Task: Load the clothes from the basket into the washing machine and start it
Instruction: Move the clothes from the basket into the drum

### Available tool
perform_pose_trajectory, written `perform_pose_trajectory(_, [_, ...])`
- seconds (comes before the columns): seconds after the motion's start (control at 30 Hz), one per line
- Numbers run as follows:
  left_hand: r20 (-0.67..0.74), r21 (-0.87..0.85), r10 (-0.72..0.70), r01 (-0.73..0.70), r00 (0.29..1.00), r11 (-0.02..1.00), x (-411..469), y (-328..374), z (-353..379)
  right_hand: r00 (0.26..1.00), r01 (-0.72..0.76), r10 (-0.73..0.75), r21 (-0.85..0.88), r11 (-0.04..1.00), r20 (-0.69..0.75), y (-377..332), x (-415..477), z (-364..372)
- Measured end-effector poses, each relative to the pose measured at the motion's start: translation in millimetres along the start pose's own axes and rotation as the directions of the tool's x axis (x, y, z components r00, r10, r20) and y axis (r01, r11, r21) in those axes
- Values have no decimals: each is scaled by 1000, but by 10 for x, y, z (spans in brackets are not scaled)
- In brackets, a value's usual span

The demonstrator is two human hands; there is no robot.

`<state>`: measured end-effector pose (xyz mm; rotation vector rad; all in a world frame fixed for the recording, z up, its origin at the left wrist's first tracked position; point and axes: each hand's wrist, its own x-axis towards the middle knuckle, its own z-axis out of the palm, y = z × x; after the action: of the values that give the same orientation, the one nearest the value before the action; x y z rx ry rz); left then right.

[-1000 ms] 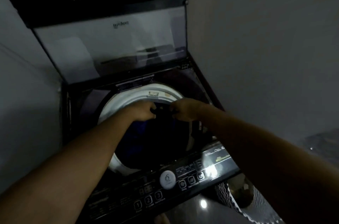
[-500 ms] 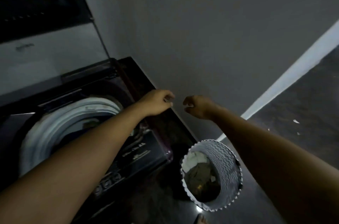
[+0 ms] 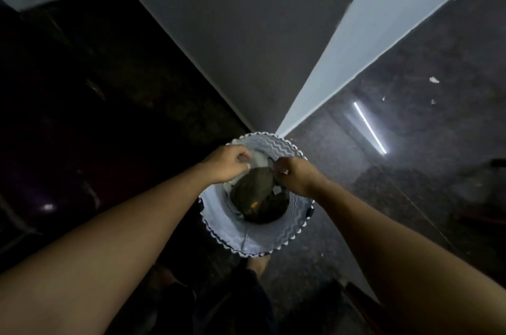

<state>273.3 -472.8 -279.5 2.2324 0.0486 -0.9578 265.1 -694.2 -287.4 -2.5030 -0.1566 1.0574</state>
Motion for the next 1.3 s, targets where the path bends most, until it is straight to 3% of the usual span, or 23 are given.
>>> perform_pose_trajectory(0.37, [102,-128,-246,258,964,958,1443,-1366,1367,990,-73,65,63,995,126,926,1493,1519])
perform_pose_trajectory(0.47, [124,-174,-289,307,949,936,1741,-1654,1647,987,-22,28,-37,999,159,1072,1857,1873])
perform_pose_trajectory(0.63, [116,-260,-327,346,938,901,2119,-2120,2084,997,-21,17,-54,998,-72,1184,2328,2423])
perform_pose_trajectory(0.8, [79,-368,-419,417,904,831,2112,-2256,2285,984,-130,140,-92,987,114,1261,2424,2728])
perform_pose_trajectory(0.9, [84,-383,-407,407,909,829,1981,-2277,2292,975,-102,129,-155,983,179,1312,2125,2823])
perform_pose_trajectory(1.03, [147,-385,-360,389,921,837,1727,-2212,2166,996,-73,65,127,989,69,1234,1780,2627])
perform_pose_trajectory(1.1, [176,-371,-340,382,924,846,1631,-2142,2056,975,-217,185,375,901,119,1092,1707,2461])
perform_pose_trajectory(1.17, [210,-360,-303,361,930,860,1475,-1976,1888,931,-363,302,599,714,205,931,1615,2239])
perform_pose_trajectory(1.3, [245,-329,-250,323,937,888,1138,-1564,1548,918,-356,311,858,371,247,693,1272,1677])
